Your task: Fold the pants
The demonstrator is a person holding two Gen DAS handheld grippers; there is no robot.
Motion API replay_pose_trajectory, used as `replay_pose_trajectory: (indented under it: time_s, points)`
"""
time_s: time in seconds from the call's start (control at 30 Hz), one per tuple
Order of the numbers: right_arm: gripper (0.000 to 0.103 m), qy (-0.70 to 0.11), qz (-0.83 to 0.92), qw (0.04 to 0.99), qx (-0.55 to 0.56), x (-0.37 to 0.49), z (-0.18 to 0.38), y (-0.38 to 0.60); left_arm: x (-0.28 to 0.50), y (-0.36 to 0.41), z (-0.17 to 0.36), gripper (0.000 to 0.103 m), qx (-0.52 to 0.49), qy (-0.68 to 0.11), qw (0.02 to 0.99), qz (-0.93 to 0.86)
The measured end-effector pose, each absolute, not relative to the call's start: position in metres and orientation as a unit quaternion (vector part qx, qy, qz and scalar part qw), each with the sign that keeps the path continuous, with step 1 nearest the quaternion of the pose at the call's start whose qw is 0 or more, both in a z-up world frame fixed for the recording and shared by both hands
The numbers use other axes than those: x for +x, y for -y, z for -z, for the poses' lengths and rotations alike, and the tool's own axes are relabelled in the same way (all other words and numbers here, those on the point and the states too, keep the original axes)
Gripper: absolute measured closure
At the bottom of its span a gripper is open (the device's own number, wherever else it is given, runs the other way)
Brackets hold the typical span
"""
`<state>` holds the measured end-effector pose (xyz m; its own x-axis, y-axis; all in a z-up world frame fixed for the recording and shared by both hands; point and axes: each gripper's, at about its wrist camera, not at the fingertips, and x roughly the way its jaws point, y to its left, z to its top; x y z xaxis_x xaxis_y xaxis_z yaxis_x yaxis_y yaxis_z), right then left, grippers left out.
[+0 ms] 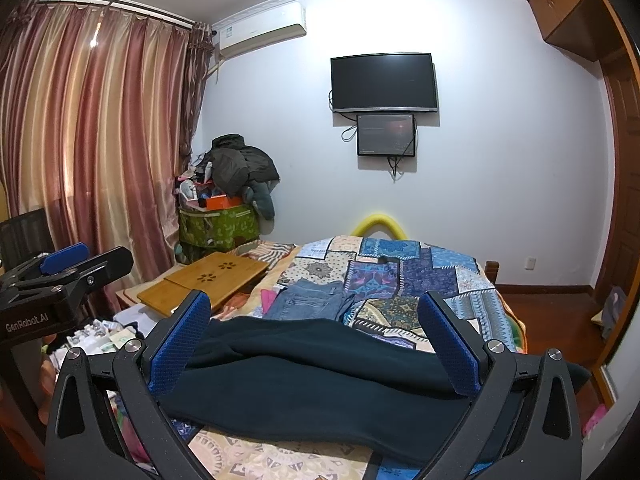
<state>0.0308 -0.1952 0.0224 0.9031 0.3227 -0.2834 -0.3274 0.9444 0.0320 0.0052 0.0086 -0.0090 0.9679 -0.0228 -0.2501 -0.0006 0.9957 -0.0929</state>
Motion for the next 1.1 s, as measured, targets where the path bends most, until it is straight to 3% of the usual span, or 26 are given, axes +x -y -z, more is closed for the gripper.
replay_pose_trajectory:
  time_s: [0.67, 1.1]
  points:
    - [0.0, -0.168, -0.158, 0.973, -0.001, 0.046, -0.011, 0.193, 0.031, -0.017, 0.018, 0.0, -0.059, -0.153, 0.986, 0.01]
    - [0.0, -0.241, -0.146, 0.959, -0.024, 0.141, 0.027, 0.211, 0.167, -0.063, 0.054, 0.0, -0.051, -0.253, 0.966, -0.01]
